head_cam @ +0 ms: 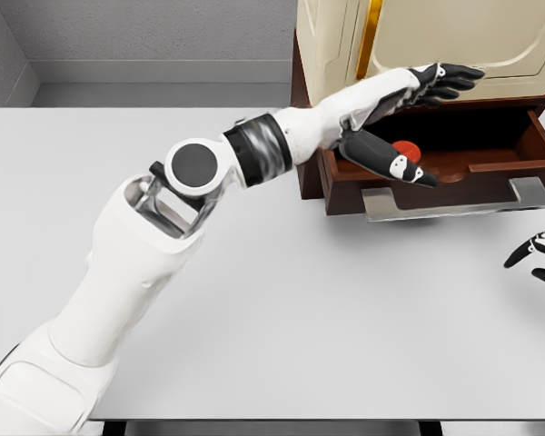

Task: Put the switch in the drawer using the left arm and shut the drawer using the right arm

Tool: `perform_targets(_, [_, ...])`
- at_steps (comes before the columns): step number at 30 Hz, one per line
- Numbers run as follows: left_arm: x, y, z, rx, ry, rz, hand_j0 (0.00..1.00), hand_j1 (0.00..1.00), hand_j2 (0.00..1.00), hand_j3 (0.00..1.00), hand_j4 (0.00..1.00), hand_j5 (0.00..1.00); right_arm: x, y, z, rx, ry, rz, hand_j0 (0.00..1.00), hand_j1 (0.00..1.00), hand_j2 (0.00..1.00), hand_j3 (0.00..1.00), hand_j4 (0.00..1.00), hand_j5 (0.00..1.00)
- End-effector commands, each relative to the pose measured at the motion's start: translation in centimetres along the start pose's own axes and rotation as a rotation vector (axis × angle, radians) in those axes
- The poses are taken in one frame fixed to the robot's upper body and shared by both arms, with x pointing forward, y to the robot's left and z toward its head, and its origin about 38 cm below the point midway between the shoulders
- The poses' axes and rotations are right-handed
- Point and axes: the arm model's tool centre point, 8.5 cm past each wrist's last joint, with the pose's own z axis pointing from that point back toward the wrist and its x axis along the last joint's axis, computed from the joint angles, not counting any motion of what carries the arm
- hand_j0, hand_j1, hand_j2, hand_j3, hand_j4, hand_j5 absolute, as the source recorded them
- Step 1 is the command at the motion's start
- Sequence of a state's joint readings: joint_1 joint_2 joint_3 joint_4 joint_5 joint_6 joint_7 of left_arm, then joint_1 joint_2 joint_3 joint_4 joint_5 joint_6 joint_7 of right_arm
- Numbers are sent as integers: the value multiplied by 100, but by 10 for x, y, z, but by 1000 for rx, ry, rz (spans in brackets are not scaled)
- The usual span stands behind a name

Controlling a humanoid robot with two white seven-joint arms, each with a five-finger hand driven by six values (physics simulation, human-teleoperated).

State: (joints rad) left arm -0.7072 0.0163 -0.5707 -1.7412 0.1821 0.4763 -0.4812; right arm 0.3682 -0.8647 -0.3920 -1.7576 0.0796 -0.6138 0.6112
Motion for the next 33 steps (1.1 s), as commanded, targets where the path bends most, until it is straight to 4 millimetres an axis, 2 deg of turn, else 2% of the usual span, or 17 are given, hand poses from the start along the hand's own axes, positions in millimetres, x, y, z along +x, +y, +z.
perform_targets(1, [-9,0,5,-34,88,109,95,95,95,95,95,95,0,-2,1,-6,1,-3,55,55,55,55,55,55])
perform_targets(5, [-7,9,9,-18,93,92,96,96,96,96,96,96,-2,-5,1,-29,6,-2,55,55,55,55,55,55])
perform_targets(8, [-4,13,5,-17,94,85,95,95,95,95,95,95,-5,5,0,-16,24,-8,55,55,55,55,55,55])
perform_targets(13, [-23,17,0,-15,152,113,95,95,95,95,95,95,-5,12,0,-17,29,-21,55,55,55,55,55,55])
perform_targets(17, [-42,13,-6,-28,203,139,95,95,95,95,95,95,-4,18,-1,-21,27,-37,55,55,55,55,55,55])
perform_targets(22, [-54,11,-12,-34,228,173,95,95,95,95,95,95,-3,18,-1,-22,24,-36,55,55,55,55,55,55])
perform_targets(28, [-51,6,-17,-43,218,179,95,95,95,95,95,95,-2,24,0,-12,25,-48,55,55,55,55,55,55])
perform_targets(33, [-29,0,-16,-68,152,165,95,95,95,95,95,95,-5,18,7,-30,44,-37,55,55,55,55,55,55])
